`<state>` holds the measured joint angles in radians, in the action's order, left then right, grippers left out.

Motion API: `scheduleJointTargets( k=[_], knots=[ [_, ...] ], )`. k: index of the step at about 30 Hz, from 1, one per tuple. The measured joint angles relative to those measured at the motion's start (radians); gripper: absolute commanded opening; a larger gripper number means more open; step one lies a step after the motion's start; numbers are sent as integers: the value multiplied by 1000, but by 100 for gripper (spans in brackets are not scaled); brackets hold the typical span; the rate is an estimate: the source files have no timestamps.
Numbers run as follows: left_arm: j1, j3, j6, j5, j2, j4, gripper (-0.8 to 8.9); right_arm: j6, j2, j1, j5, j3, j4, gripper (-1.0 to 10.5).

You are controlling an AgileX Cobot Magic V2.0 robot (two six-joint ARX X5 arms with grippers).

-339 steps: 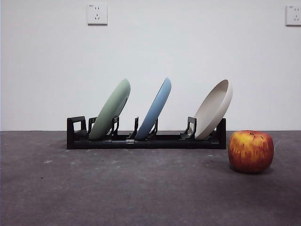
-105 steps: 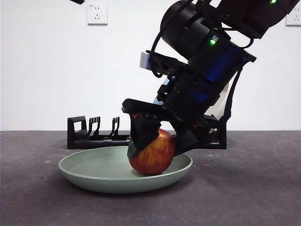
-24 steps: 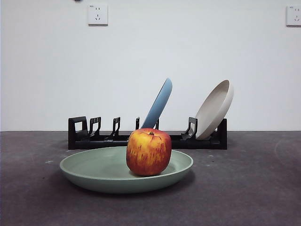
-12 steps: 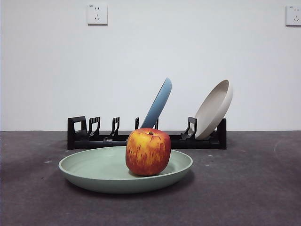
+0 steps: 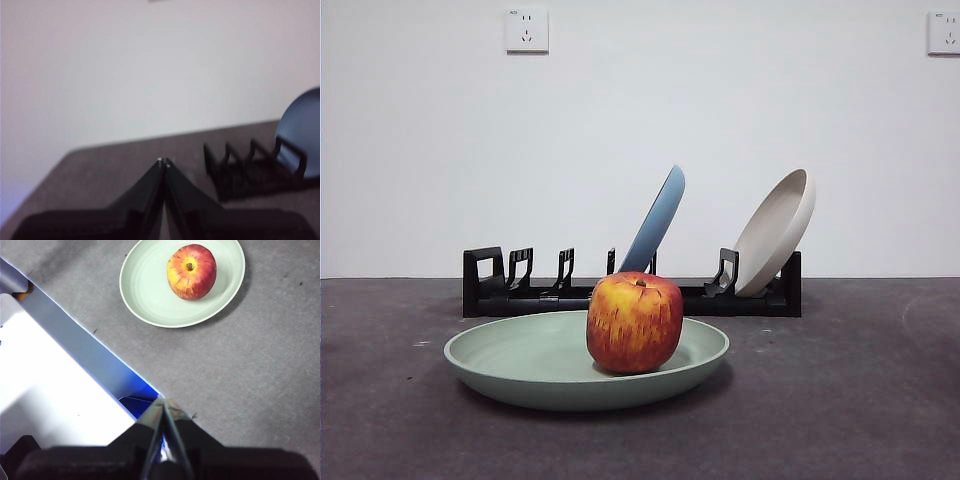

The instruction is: Take the green plate from the plate rack,put the plate on the table,take the apple from the table,put the apple in the plate

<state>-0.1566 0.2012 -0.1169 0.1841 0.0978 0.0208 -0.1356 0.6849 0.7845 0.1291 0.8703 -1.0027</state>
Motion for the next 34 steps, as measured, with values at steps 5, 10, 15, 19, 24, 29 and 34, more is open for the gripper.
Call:
scheduleJointTargets(
  k=[5, 10, 15, 19, 24, 29, 34],
  knots=[
    [26, -100, 59, -5, -14, -5, -4, 0, 0, 0, 0, 0, 0, 1],
    [34, -164, 82, -8, -18, -7, -4, 0, 0, 0, 0, 0, 0, 1],
    [38, -184, 92, -9, -48, 6, -4, 0, 0, 0, 0, 0, 0, 1],
    [46, -184, 92, -11, -84, 71, -4, 0, 0, 0, 0, 0, 0, 1],
    [65, -184, 92, -55, -93, 144, -4, 0, 0, 1, 0, 0, 0, 1],
    [70, -184, 92, -61, -93, 158, -3, 0, 0, 1, 0, 0, 0, 1],
    [70, -184, 92, -60, -93, 158, -4, 0, 0, 1, 0, 0, 0, 1]
  ],
)
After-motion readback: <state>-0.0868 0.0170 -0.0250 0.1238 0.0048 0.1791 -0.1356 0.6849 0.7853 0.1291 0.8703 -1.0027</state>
